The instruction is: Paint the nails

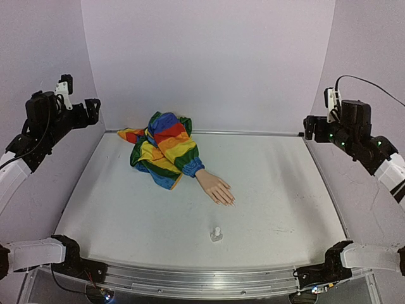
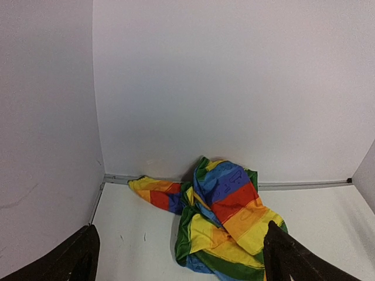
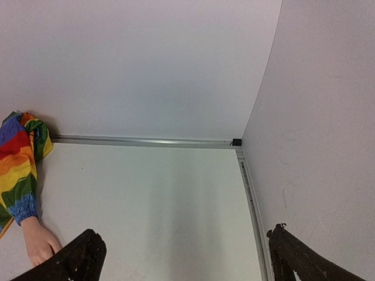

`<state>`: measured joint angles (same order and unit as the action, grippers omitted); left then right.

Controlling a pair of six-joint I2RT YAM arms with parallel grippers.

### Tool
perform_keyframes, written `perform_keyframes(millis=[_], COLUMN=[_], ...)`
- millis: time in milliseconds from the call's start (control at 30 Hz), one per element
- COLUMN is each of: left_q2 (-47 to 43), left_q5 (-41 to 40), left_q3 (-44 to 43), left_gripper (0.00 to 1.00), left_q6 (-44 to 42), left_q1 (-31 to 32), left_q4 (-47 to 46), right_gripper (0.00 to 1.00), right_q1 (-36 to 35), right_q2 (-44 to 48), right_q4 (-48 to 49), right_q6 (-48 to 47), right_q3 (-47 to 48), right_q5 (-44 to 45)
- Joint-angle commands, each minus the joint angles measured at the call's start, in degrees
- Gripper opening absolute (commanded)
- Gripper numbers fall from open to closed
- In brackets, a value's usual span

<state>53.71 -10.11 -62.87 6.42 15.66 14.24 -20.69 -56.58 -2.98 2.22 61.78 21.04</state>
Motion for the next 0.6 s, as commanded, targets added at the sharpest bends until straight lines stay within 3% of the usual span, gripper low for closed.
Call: perform_keyframes(millis=[0,200,400,567], left_q2=[-0.9,0.1,3.2,6.9], left_q5=[-2.1,0.6,4.7,9.7], left_q3=[2.5,5.8,6.2,5.8], left_gripper=[0.99,0.99,0.99,0.99], left_q6=[4.3,6.9,9.2,11.7], left_q1=[-1.3,-2.8,-3.8,-4.3], left_q4=[1.2,3.4,5.8,7.2], right_gripper=[0.98,0.98,0.98,0.98], right_q1=[3.8,5.5,-2.8,-14.4], right_q2=[-3.4,-10.1,-18.5,-25.2], right_q4=[2.0,0.6,-2.4,-4.9], right_q6=[5.0,8.6,11.7,14.1], right_q3=[-0.9,-1.9,-0.8,0.8], right_q5=[-4.3,-14.1,-17.6,-20.9])
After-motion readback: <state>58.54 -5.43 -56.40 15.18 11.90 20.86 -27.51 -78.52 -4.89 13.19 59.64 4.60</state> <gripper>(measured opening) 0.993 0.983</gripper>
